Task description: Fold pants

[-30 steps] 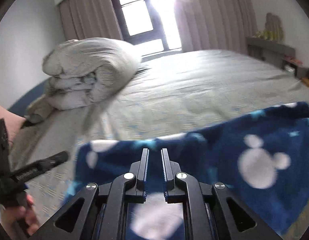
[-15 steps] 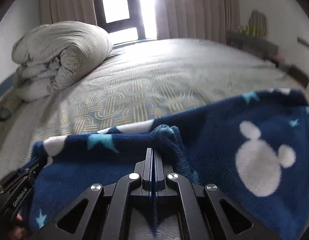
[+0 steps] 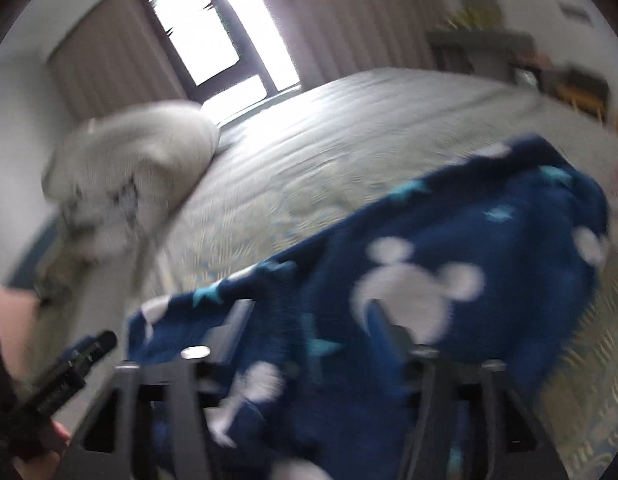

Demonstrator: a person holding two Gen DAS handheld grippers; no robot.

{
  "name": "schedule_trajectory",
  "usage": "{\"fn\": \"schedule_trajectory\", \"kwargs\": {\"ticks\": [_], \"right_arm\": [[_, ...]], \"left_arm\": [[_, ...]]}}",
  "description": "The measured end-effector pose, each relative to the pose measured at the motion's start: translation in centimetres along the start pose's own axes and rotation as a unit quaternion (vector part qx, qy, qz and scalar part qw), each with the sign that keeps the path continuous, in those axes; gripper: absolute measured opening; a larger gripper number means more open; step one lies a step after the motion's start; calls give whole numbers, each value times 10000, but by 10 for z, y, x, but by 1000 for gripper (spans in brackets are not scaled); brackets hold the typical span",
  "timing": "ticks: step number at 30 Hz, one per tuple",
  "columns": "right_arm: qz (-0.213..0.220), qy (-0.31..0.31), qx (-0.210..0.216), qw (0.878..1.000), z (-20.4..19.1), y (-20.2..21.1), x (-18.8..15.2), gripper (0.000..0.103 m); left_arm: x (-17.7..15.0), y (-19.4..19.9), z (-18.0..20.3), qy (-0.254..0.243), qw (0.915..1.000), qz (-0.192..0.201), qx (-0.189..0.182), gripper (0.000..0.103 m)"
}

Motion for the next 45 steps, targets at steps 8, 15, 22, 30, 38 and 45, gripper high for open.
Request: {"fn": "schedule_trajectory", "kwargs": {"ticks": [8,15,22,30,38,45], "right_arm": [[-435,-2579,959,9604,174,41,23,70],[-697,-3205,1296,9358,239,33,25,70],[-870,-3158,1491,9330,247,8,41,70],[-897,-2961,1489,9392,242,-12,59,70],[-992,-2787,1282,9466,232,-38,70,72],[-841,-2677,1691,9448,217,-33,81,18]], "left_arm": [[-9,-6,138,-859,9936,-253,-691,81],[-22,-28,240,-1675,9804,-424,-949,81],[-33,-67,300,-2424,9662,-524,-706,81],[-53,-93,306,-2645,9585,-819,-673,81],[-58,-100,299,-2434,9619,-951,-801,85],[-58,-96,306,-2568,9588,-938,-768,86]]}}
Point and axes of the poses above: each gripper's, at about its wrist camera, not at the fingertips, and y roughly against the way its jaws point, z to its right, x to its top, the point moved 6 cm from there along -y, roughly the way its jaws point, and after that the axes turned 2 degrees about -y, right-handed, at the moved point
